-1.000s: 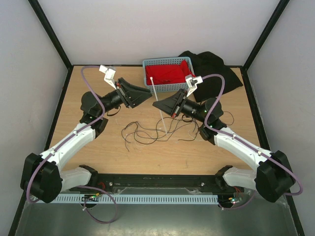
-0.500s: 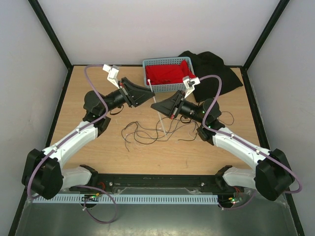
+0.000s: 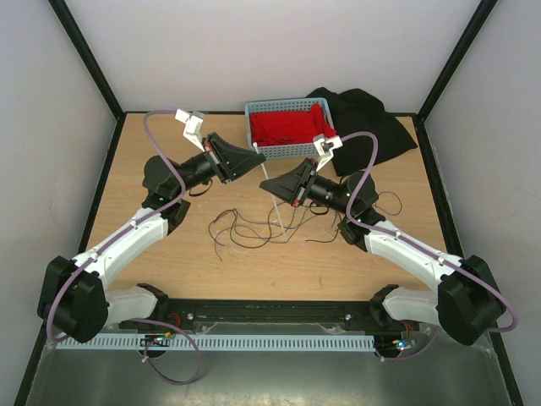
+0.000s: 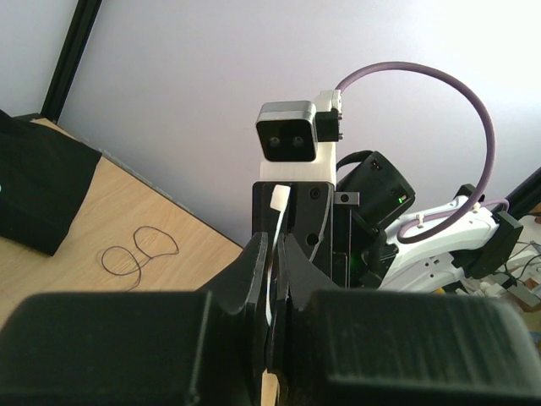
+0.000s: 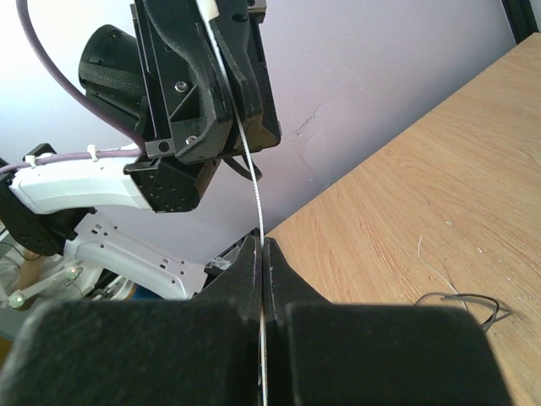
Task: Zip-tie the wires
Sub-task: Pick up the ribbon at the center of the board.
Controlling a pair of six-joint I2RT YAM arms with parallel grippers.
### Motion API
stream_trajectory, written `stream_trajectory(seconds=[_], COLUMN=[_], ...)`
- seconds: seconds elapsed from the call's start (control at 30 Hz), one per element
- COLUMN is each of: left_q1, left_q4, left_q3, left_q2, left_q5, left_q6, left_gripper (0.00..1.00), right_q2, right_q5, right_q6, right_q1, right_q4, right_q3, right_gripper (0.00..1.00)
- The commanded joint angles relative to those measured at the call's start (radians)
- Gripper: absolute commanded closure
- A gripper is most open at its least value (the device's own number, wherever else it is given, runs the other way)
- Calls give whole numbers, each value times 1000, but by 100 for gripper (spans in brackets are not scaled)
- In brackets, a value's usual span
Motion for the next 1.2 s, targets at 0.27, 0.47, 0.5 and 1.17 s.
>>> stream_trajectory(seconds=[0.27,0.47,0.5,1.17], left_q1=[-7,-7,-8,164], left_q4=[45,45,45,-129], left_q3=[20,17,17,312], left_q2=[19,25,27,341], left_q5=[7,8,6,256], left_q6=[14,16,17,70], left_gripper=[85,84,85,100], right_q2=[0,2,3,-274], right_q5=[31,34,33,397], right_q6=[25,24,23,-470], right_q1=[8,7,8,-3], right_q4=[78,81,81,-481], right_q3=[-8,-5,-6,3], right_gripper=[100,100,100,0])
